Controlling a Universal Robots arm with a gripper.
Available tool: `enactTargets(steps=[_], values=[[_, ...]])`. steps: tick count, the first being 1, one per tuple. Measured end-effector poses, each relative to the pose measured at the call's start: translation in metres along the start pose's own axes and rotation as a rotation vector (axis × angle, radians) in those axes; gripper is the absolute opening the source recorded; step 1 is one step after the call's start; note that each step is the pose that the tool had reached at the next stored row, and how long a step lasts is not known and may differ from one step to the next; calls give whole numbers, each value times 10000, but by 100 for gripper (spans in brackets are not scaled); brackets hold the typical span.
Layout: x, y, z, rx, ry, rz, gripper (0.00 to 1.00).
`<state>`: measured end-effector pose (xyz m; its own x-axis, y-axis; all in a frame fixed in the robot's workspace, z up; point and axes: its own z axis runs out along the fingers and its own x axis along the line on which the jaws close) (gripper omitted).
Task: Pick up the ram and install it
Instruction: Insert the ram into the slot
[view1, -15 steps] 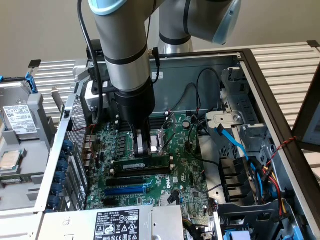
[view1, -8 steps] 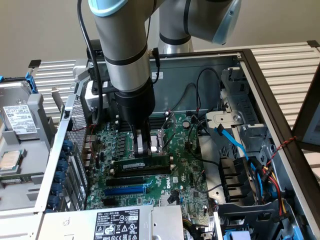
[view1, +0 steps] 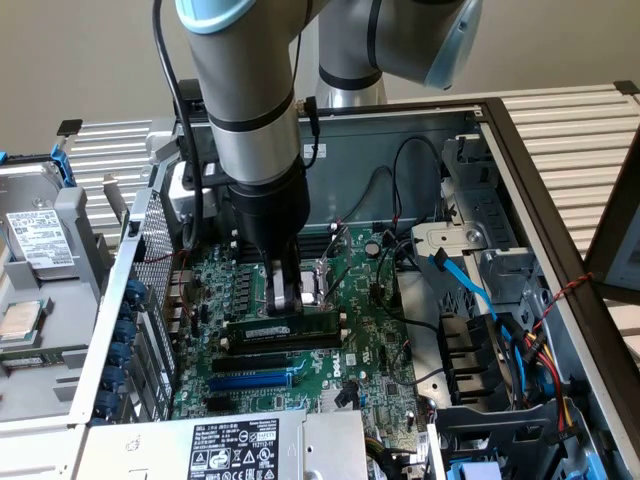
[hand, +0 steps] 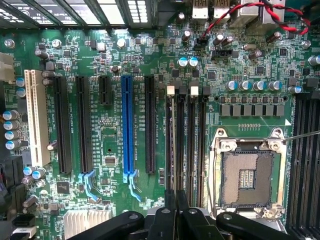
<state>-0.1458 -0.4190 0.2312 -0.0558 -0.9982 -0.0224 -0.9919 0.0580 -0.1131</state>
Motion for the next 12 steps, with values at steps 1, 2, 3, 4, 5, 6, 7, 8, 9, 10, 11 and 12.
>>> enactTargets(steps=[1, 2, 3, 4, 5, 6, 7, 8, 9, 10, 11, 12], values=[[0, 3, 0, 1, -1, 5, 12], [0, 4, -1, 1, -1, 7, 12], [0, 5, -1, 0, -1, 9, 12], [1, 6, -1, 0, 0, 11, 12], [3, 7, -1, 0, 1, 24, 12], [4, 8, -1, 0, 3, 42, 12], [5, 8, -1, 1, 8, 75, 12], [7, 7, -1, 2, 10, 106, 12], [9, 7, -2, 1, 14, 127, 12], [9, 7, -1, 2, 15, 141, 12], [11, 7, -1, 2, 17, 154, 12], [12, 7, 0, 3, 18, 166, 12]])
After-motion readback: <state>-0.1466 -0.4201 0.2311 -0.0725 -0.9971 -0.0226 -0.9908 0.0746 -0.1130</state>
